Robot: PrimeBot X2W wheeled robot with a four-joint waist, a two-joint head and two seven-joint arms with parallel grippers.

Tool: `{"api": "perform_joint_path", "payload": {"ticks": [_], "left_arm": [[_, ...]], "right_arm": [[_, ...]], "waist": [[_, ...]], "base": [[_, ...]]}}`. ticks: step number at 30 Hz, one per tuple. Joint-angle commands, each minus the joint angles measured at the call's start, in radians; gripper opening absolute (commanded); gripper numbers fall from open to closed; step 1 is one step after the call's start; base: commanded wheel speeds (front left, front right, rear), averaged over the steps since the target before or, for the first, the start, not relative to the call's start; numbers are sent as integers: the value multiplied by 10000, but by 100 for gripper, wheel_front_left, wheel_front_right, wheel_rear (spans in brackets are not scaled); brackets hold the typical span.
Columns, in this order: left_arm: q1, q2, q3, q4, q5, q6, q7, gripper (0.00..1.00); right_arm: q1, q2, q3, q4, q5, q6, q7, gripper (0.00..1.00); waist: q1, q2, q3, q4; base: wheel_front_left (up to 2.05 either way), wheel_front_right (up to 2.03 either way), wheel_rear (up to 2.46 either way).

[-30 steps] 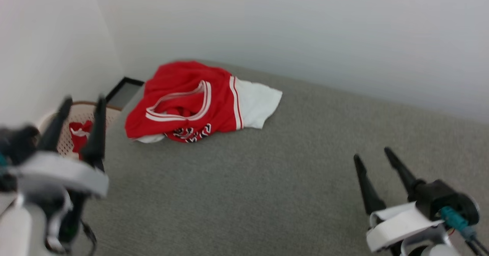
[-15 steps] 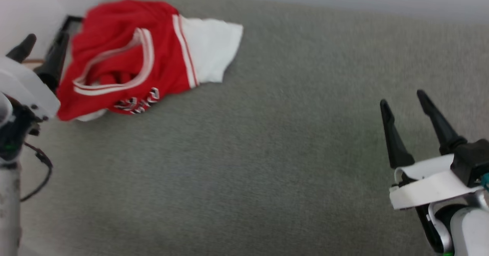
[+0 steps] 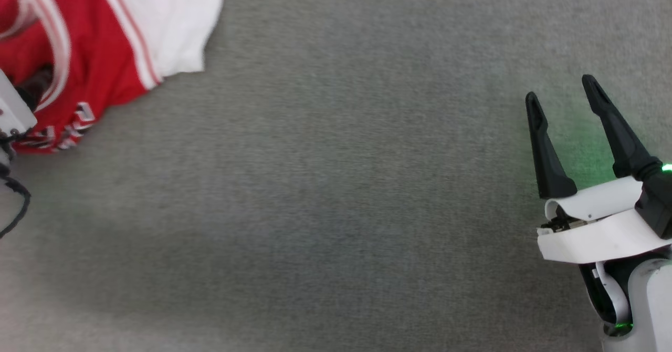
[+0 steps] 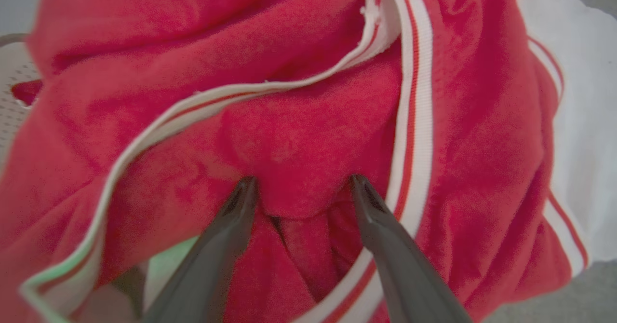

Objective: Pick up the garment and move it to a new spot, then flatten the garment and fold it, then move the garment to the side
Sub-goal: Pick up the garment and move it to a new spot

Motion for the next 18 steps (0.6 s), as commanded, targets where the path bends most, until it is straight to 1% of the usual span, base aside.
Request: {"api": "perform_joint_path", "payload": {"ticks": [1, 3, 9, 10, 11, 12, 13, 18], "left_arm": [[-198, -71, -24, 244, -39, -60, -21, 100], [-408, -70, -179, 811, 24, -108, 37, 100], [-696, -402, -650, 2169, 150, -200, 33, 100], [-733, -453, -714, 2353, 170, -212, 7, 92], [-777, -518, -772, 2538, 167, -236, -24, 60], [-793, -566, -826, 2684, 168, -258, -75, 19], [-824, -571, -887, 2807, 186, -286, -132, 0], [-1174, -272, -1006, 3107, 208, -317, -808, 0]], "right_arm": [[-184, -12, -11, -56, 6, 1, 14, 100], [-191, -7, -30, -102, 18, 1, 19, 100], [-230, 53, -85, -194, 5, 1, 70, 100], [-234, 61, -92, -185, 0, 1, 82, 100], [-243, 67, -98, -180, -2, 1, 102, 100], [-250, 75, -104, -164, -7, 1, 110, 100], [-249, 95, -99, -154, -10, 1, 114, 100], [-57, 165, -109, 32, 38, 1, 16, 100]], "waist": [[0, 0, 812, -783], [0, 0, 857, -826], [0, 0, 876, -846], [0, 0, 852, -835], [0, 0, 819, -821], [0, 0, 769, -800], [0, 0, 711, -777], [0, 0, 189, -628]], "base": [[0, 0, 0], [0, 0, 0], [0, 0, 0], [0, 0, 0], [0, 0, 0], [0, 0, 0], [0, 0, 0], [0, 0, 0]]}}
